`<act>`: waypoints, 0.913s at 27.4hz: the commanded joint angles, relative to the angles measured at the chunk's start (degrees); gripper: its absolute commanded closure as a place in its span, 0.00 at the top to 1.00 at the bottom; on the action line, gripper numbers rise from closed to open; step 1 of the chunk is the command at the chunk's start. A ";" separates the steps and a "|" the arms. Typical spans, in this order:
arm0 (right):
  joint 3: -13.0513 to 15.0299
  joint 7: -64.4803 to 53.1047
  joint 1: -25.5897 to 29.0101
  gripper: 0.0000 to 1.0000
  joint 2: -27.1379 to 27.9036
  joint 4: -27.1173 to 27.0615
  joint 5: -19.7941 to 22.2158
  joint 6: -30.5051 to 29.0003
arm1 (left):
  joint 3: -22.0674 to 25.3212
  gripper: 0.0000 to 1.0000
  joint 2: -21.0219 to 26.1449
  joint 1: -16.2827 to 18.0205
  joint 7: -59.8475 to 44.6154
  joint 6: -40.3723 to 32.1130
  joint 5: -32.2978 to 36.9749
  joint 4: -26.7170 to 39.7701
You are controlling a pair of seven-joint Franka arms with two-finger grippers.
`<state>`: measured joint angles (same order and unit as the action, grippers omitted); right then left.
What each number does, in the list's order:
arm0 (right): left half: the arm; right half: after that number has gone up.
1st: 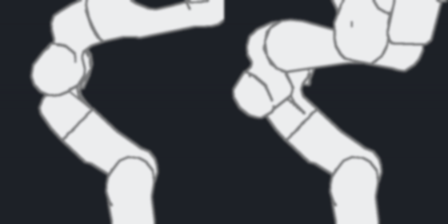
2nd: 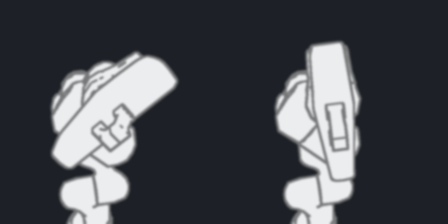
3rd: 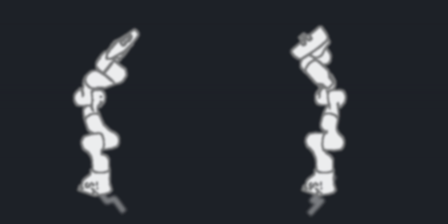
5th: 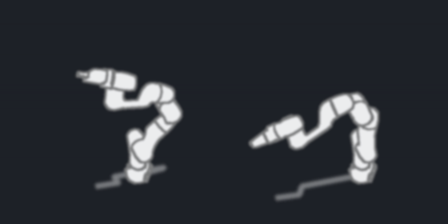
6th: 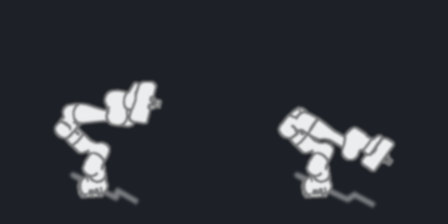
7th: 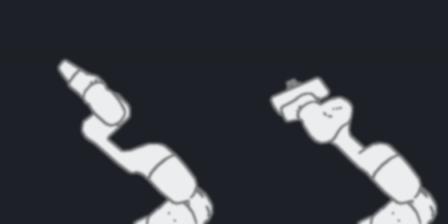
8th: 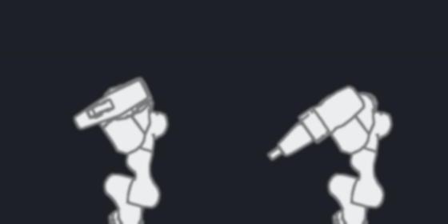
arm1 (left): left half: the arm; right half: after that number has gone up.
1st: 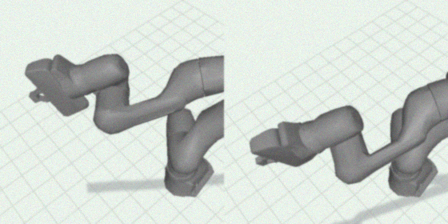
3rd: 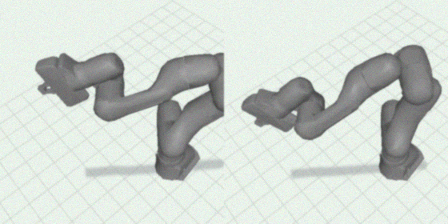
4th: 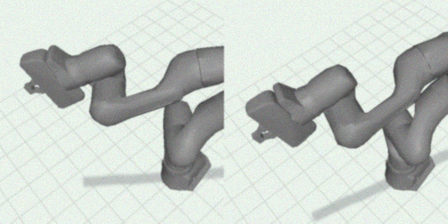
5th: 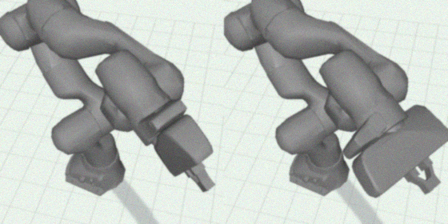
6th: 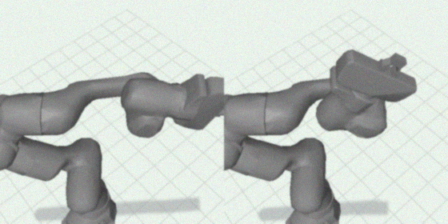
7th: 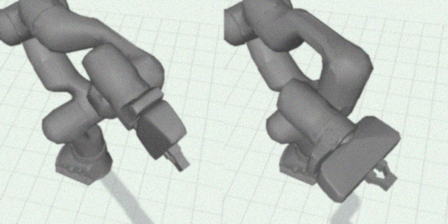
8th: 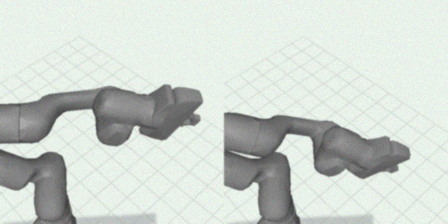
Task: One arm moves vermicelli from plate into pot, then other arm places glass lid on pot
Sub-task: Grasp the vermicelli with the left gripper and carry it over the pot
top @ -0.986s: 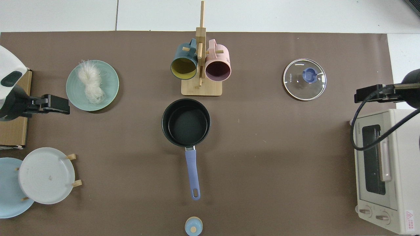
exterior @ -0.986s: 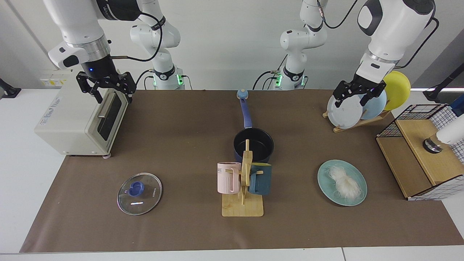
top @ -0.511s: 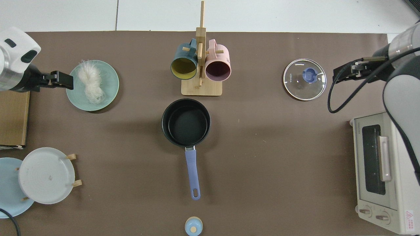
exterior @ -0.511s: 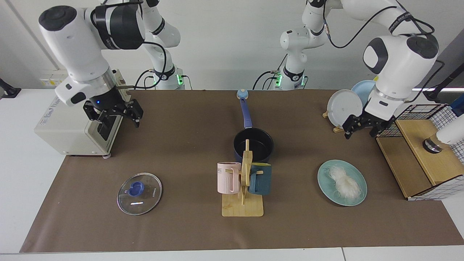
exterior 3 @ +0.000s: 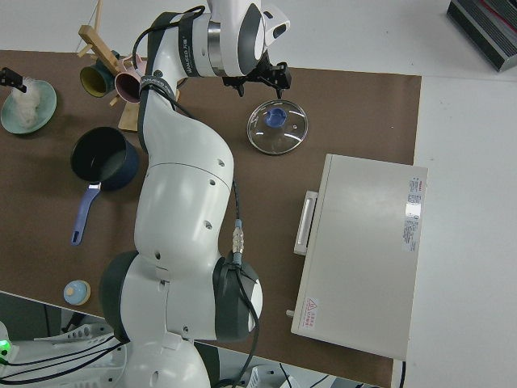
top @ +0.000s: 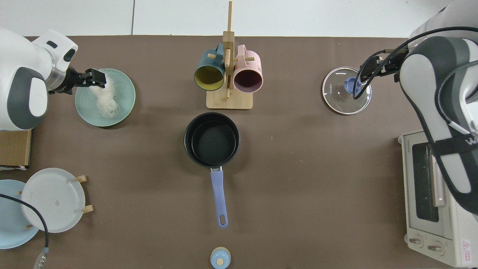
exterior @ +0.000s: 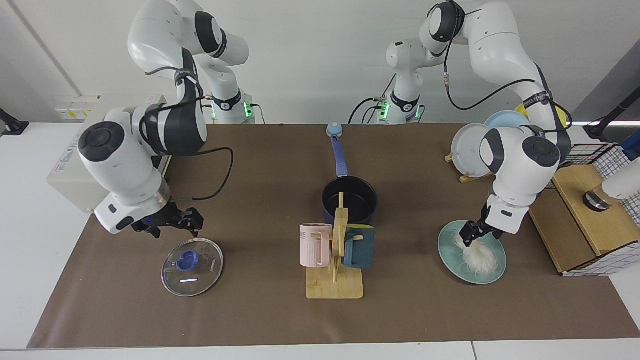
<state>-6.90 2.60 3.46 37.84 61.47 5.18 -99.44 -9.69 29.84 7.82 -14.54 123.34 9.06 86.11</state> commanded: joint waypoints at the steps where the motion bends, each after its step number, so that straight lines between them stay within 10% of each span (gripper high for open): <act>1: 0.04 0.83 -0.39 0.99 6.54 -3.38 1.85 -3.38 | 0.55 1.00 1.44 -0.17 -1.54 0.85 1.84 -2.18; 20: 0.39 0.65 0.40 0.99 9.62 -2.85 1.59 -5.06 | 2.05 0.99 6.45 -0.08 -2.42 10.52 2.37 0.28; 25: 0.39 0.83 0.31 0.99 9.54 -1.71 1.32 -4.62 | 1.96 0.73 6.63 -0.70 -6.72 9.73 2.28 0.55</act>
<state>-6.11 2.60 3.53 46.59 59.95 6.07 -104.08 -7.99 36.22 7.87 -17.38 133.13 10.00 86.07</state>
